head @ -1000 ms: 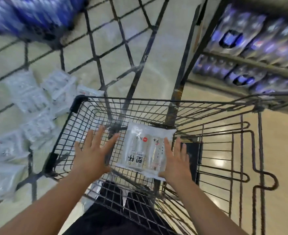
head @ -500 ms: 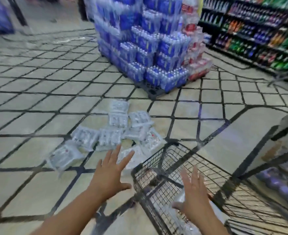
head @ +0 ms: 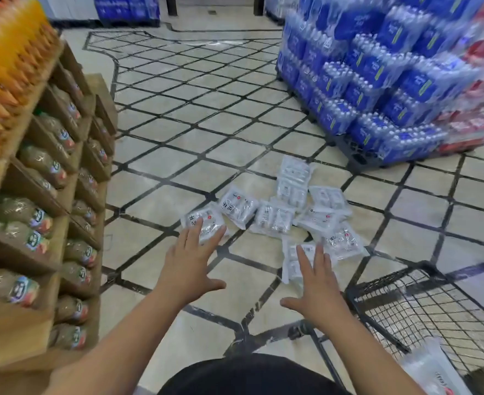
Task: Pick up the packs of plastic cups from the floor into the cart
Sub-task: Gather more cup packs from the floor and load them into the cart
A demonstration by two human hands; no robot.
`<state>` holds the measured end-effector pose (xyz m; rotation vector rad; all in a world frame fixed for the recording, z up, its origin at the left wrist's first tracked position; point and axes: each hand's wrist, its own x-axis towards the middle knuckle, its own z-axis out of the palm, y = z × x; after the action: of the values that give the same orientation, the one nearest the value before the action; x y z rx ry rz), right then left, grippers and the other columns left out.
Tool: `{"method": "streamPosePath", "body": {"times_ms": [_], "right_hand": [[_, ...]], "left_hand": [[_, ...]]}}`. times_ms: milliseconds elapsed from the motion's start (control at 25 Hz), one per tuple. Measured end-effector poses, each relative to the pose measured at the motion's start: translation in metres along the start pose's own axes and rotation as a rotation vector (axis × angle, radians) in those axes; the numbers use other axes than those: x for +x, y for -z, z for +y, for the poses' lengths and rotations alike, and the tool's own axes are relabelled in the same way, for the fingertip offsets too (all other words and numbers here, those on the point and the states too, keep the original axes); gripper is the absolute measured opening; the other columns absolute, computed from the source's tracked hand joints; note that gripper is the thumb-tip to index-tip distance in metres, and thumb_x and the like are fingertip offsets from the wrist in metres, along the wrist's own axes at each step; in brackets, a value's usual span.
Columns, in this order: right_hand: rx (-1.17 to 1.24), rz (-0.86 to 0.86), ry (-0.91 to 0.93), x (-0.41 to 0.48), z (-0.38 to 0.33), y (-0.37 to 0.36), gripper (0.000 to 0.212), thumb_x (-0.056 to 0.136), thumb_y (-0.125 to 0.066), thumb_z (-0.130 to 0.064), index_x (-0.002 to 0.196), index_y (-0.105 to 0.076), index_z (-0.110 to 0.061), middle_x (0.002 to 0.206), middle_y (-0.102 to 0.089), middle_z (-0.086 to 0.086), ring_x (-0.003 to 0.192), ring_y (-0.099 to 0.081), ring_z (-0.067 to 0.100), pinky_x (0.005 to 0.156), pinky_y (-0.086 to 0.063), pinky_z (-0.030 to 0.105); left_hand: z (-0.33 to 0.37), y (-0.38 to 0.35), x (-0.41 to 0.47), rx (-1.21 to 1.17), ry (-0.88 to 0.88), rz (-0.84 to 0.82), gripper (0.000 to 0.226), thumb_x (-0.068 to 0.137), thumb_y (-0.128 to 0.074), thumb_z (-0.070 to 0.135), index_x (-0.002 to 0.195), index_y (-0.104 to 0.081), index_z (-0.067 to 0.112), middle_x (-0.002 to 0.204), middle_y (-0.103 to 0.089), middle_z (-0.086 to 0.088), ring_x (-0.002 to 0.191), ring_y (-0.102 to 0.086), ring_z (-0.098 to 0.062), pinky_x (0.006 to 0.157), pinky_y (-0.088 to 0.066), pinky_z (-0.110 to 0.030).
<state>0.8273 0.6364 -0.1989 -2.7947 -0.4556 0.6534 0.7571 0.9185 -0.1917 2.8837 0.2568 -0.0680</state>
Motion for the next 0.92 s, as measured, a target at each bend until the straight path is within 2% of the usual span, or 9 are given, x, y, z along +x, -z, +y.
{"method": "streamPosePath", "body": {"times_ms": [160, 440, 560, 680, 840, 920], "right_hand": [[-0.033, -0.021, 0.045, 0.025, -0.025, 0.004, 0.124, 0.085, -0.073, -0.058, 0.158, 0.023, -0.035, 0.156, 0.046, 0.005, 0.152, 0.026, 0.032, 0.127, -0.004, 0.049], [0.054, -0.051, -0.020, 0.092, 0.003, 0.010, 0.130, 0.081, -0.078, -0.056, 0.157, 0.026, -0.036, 0.158, 0.043, 0.005, 0.153, 0.024, 0.033, 0.126, -0.004, 0.051], [0.068, -0.097, -0.024, 0.136, 0.025, 0.026, 0.130, 0.082, -0.078, -0.055, 0.155, 0.028, -0.035, 0.158, 0.044, 0.007, 0.152, 0.027, 0.034, 0.126, -0.003, 0.051], [0.120, -0.047, -0.046, 0.182, 0.058, 0.061, 0.127, 0.083, -0.077, -0.054, 0.157, 0.024, -0.035, 0.160, 0.040, 0.006, 0.152, 0.026, 0.034, 0.126, -0.004, 0.052], [0.116, 0.004, -0.127, 0.217, 0.116, 0.099, 0.125, 0.083, -0.077, -0.056, 0.160, 0.019, -0.031, 0.162, 0.036, 0.010, 0.154, 0.019, 0.037, 0.126, -0.008, 0.051], [0.144, 0.005, -0.202, 0.222, 0.142, 0.107, 0.125, 0.083, -0.076, -0.056, 0.160, 0.019, -0.030, 0.162, 0.036, 0.011, 0.153, 0.020, 0.037, 0.125, -0.008, 0.050]], "left_hand": [[-0.026, -0.005, 0.007, -0.053, 0.049, 0.024, 0.129, 0.065, -0.078, 0.073, 0.156, 0.012, 0.052, 0.170, 0.010, 0.000, 0.155, -0.004, -0.032, 0.120, -0.029, -0.052], [0.005, -0.008, 0.082, -0.091, 0.005, -0.031, 0.123, 0.067, -0.077, 0.073, 0.158, 0.003, 0.051, 0.170, 0.004, -0.001, 0.155, -0.006, -0.030, 0.120, -0.031, -0.051], [0.024, -0.001, 0.141, -0.061, -0.043, -0.030, 0.122, 0.066, -0.079, 0.071, 0.157, 0.000, 0.051, 0.170, 0.000, -0.001, 0.154, -0.009, -0.030, 0.121, -0.028, -0.048], [0.051, 0.004, 0.205, -0.058, -0.081, -0.049, 0.123, 0.066, -0.081, 0.069, 0.157, -0.001, 0.051, 0.170, -0.003, -0.001, 0.153, -0.010, -0.031, 0.121, -0.027, -0.049], [0.091, -0.006, 0.269, -0.039, -0.142, -0.097, 0.127, 0.061, -0.082, 0.072, 0.159, -0.005, 0.048, 0.169, -0.009, -0.007, 0.153, -0.014, -0.033, 0.120, -0.028, -0.052], [0.108, -0.014, 0.295, -0.035, -0.193, -0.147, 0.127, 0.060, -0.081, 0.074, 0.158, -0.003, 0.052, 0.169, -0.007, -0.005, 0.154, -0.013, -0.032, 0.121, -0.029, -0.052]]}}
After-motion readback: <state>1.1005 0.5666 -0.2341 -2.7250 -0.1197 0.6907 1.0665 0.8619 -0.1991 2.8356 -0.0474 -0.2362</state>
